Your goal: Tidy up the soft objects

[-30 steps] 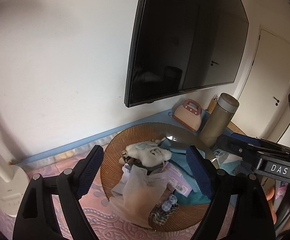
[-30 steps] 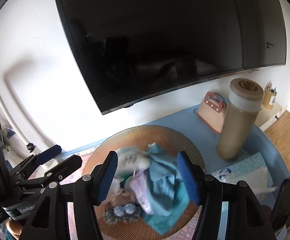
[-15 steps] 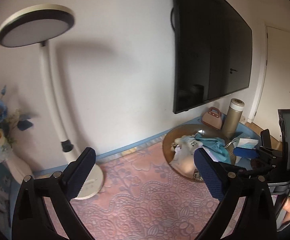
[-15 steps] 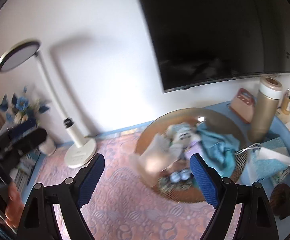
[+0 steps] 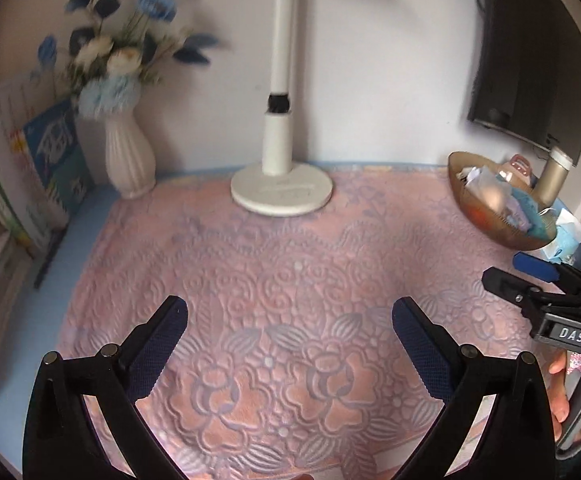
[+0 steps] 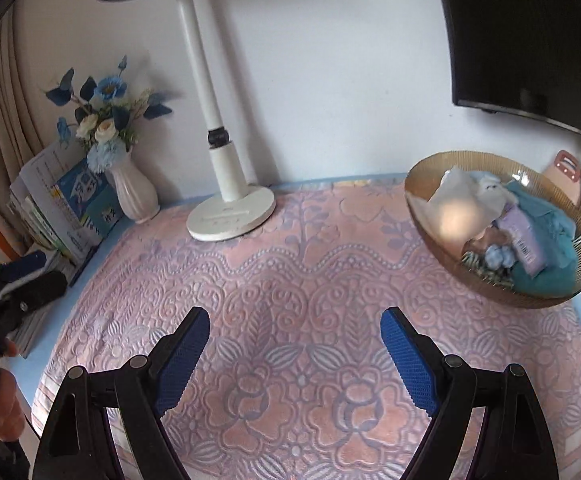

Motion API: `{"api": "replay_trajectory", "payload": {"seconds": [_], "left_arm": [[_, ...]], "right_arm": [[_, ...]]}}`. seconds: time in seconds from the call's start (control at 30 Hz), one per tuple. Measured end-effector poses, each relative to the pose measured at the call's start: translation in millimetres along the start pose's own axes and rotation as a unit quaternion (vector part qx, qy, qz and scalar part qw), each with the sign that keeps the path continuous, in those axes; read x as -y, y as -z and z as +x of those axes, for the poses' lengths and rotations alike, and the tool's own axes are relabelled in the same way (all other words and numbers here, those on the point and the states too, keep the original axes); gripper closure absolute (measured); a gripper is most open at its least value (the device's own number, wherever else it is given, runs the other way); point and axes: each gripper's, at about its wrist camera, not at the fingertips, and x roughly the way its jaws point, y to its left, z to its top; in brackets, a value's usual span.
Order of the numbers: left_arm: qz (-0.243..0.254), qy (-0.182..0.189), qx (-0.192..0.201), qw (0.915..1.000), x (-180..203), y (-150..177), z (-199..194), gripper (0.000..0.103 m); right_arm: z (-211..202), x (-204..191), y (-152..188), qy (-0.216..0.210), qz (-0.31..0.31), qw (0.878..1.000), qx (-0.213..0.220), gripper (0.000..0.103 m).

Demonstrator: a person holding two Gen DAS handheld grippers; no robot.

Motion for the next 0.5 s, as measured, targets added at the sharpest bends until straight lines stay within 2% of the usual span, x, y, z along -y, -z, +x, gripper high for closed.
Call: {"api": "replay_trajectory", "payload": {"seconds": [0.07,0.17,0.23,0.3,0.37,0.5], "left_arm": [[-0.024,-0.005,-0.017,0.9996,-2.6,20.6,19.7,0.001],[-0.044,-0.022,-0.031,0.9983,-0.1,31.2,41.7,0.001],[-0.062,-0.028,-0.025,0.9973,-1.1,32.6,47.3,0.001],[-0.060,-0.052,-0.002,0.9968,2.0,33.5,46.5,0.001],[-0.051,-0.062,0.008,0.9968,5.0,33.9,46.6,0.001],[-0.029,-0.060,-0.022,0.9975,16.3,32.8,60.1,0.001]], "right_arm": [[11.4,-3.8,10.6,0.008,-0.010,1.000,-0.003,0.017],[28.6,-2.2,18.0,0.017,-0.009,1.000,-0.017,0.017],[35.9,-0.7,20.5,0.021,-0.012,1.000,-0.018,0.017],[42.4,-1.4,24.4,0.033,-0.025,0.999,-0.015,0.017],[48.3,-0.6,29.9,0.034,-0.030,0.999,-0.016,0.017],[50.2,1.8,32.1,0.044,-0.023,0.999,-0.012,0.017]]}}
